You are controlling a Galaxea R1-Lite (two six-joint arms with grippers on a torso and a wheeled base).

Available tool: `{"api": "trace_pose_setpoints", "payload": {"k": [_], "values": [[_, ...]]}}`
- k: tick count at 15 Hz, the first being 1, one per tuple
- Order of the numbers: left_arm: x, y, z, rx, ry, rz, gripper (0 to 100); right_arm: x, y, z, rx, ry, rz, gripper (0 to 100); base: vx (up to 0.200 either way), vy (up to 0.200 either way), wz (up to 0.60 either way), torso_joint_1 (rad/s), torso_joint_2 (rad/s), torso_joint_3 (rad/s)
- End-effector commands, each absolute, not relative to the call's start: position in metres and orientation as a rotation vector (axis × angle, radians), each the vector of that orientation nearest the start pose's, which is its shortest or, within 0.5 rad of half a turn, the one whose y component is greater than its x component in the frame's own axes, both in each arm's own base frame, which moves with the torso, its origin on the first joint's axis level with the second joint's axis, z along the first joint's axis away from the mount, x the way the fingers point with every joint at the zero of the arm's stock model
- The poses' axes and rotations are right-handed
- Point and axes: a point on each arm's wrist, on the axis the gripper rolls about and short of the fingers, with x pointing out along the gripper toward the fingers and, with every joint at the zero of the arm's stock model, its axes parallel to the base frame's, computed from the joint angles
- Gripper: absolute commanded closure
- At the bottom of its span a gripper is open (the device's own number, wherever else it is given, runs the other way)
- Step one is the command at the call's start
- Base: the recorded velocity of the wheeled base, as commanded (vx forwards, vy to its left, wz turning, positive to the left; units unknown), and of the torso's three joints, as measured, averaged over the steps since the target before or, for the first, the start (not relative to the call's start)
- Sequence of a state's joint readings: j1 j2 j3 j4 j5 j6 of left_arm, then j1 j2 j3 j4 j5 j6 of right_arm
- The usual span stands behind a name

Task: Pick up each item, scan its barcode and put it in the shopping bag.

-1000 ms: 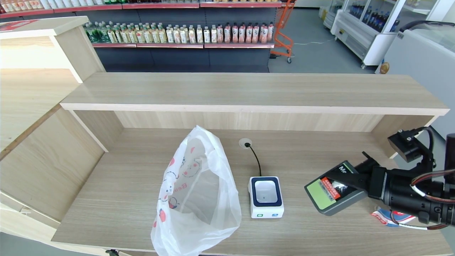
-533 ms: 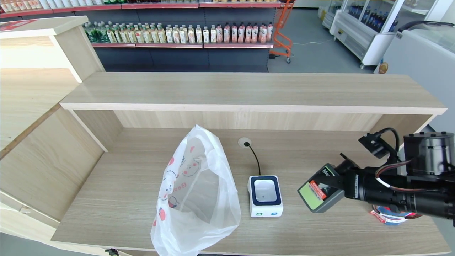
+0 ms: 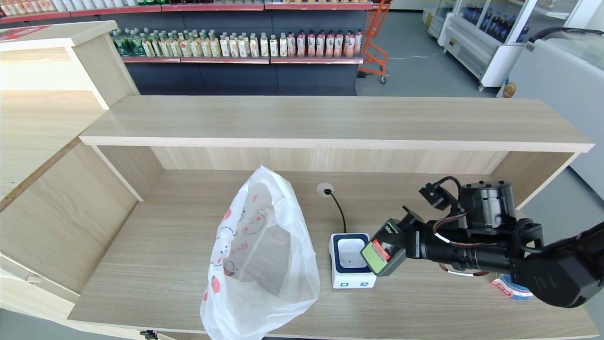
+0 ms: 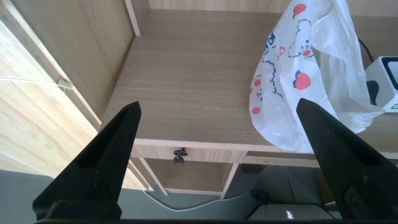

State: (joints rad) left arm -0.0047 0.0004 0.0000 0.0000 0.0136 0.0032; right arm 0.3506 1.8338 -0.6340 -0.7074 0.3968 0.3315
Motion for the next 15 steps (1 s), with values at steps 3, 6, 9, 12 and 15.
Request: {"api": "trace_pose_setpoints", "payload": {"k": [3, 6, 9, 12, 15], "values": [[-0.023, 0.000, 0.075, 0.003, 0.000, 0.009, 0, 0.292, 0.127, 0.081, 0.301, 0.663, 0.669, 100, 0.000, 0.000, 0.00, 0.000, 0.00, 0.000], [-0.023, 0.000, 0.075, 0.003, 0.000, 0.009, 0, 0.308, 0.133, 0.075, 0.292, 0.626, 0.680, 100, 0.000, 0.000, 0.00, 0.000, 0.00, 0.000], [-0.023, 0.000, 0.075, 0.003, 0.000, 0.009, 0, 0.315, 0.141, 0.071, 0.288, 0.625, 0.694, 100, 0.000, 0.000, 0.00, 0.000, 0.00, 0.000], [-0.023, 0.000, 0.075, 0.003, 0.000, 0.009, 0, 0.321, 0.150, 0.069, 0.284, 0.619, 0.713, 100, 0.000, 0.000, 0.00, 0.000, 0.00, 0.000], [-0.023, 0.000, 0.075, 0.003, 0.000, 0.009, 0, 0.325, 0.156, 0.066, 0.280, 0.621, 0.723, 100, 0.000, 0.000, 0.00, 0.000, 0.00, 0.000]]}}
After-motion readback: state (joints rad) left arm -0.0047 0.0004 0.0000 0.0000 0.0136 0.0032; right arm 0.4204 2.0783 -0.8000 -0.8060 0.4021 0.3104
